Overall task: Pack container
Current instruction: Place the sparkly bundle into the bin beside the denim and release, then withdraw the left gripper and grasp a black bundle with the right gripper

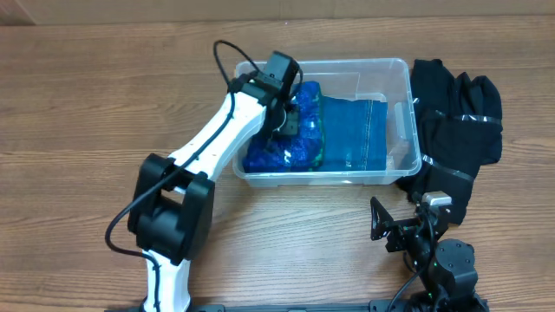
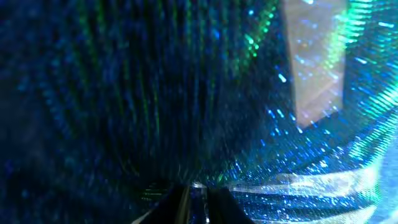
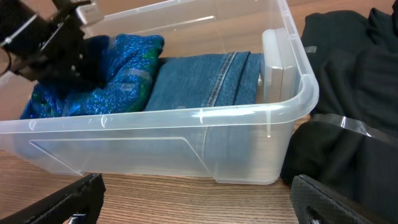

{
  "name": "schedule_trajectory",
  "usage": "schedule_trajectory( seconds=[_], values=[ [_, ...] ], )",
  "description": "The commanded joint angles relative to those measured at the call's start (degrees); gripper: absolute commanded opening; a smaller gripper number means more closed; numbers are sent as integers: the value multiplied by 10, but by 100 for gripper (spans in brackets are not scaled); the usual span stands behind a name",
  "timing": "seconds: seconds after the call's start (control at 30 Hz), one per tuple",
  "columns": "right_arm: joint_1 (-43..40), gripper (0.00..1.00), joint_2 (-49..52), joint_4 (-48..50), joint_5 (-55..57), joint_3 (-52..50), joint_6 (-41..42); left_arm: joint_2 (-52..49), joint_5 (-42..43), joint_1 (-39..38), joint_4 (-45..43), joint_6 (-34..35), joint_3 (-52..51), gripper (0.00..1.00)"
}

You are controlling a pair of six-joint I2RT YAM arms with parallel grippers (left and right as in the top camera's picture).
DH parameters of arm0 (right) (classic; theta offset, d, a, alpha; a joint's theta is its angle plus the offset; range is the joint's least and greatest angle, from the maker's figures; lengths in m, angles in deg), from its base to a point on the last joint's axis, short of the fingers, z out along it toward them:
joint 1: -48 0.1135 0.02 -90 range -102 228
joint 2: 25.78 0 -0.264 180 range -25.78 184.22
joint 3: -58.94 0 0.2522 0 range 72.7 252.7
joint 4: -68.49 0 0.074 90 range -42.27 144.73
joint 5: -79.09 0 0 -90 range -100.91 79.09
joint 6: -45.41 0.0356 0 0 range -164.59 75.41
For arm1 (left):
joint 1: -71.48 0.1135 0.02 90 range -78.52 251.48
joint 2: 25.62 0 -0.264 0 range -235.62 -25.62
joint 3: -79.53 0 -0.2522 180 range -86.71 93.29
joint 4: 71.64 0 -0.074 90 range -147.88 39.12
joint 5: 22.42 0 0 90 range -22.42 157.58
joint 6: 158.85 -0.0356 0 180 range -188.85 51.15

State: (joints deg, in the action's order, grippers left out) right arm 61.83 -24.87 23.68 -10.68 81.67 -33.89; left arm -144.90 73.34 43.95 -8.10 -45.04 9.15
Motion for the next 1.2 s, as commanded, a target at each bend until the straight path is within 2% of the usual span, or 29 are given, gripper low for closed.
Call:
schedule_trajectory(
  seconds=[0.0, 0.17, 0.3, 0.53, 0.63, 0.7, 0.8, 0.9, 0.97, 1.0, 1.03, 1.07, 1.1, 1.13, 1.17],
  values=[
    [-1, 100, -5, -1, 1, -5, -1, -40, -38, 16, 19, 20, -8, 19],
    [-1, 100, -5, -1, 1, -5, -1, 29, -63, 59, 33, -12, -8, 32],
    [-1, 100, -5, -1, 1, -6, -1, 30, -64, 113, 83, -45, -9, 32],
    [-1, 100, -5, -1, 1, -5, -1, 30, -106, 158, 134, -49, -9, 32],
    [-1, 100, -5, -1, 1, -6, -1, 30, -144, 180, 179, 1, -9, 31],
    [-1, 100, -5, -1, 1, -5, -1, 30, -140, 196, 190, 9, -9, 31],
    [-1, 100, -5, -1, 1, -5, -1, 57, -128, 203, 179, -22, -3, 32],
    [-1, 100, -5, -1, 1, -5, -1, 125, -68, 201, 178, -60, 44, 37],
    [-1, 100, -5, 7, -5, -6, 0, 203, -32, 207, 179, -85, 78, 51],
    [-1, 100, -5, 23, -30, -6, 2, 227, -32, 212, 179, -87, 83, 63],
    [-1, 100, -5, 49, -87, -5, 37, 266, -32, 222, 180, -96, 85, 74],
    [-1, 100, -5, 51, -145, -5, 82, 290, -32, 230, 186, -103, 85, 79],
    [-1, 100, -5, 57, -158, -6, 105, 311, -33, 240, 191, -106, 85, 83],
    [-1, 100, -5, 65, -158, -6, 128, 341, -34, 259, 204, -106, 85, 94],
    [-1, 100, -5, 75, -158, -6, 149, 363, -34, 281, 219, -106, 85, 100]
  ],
)
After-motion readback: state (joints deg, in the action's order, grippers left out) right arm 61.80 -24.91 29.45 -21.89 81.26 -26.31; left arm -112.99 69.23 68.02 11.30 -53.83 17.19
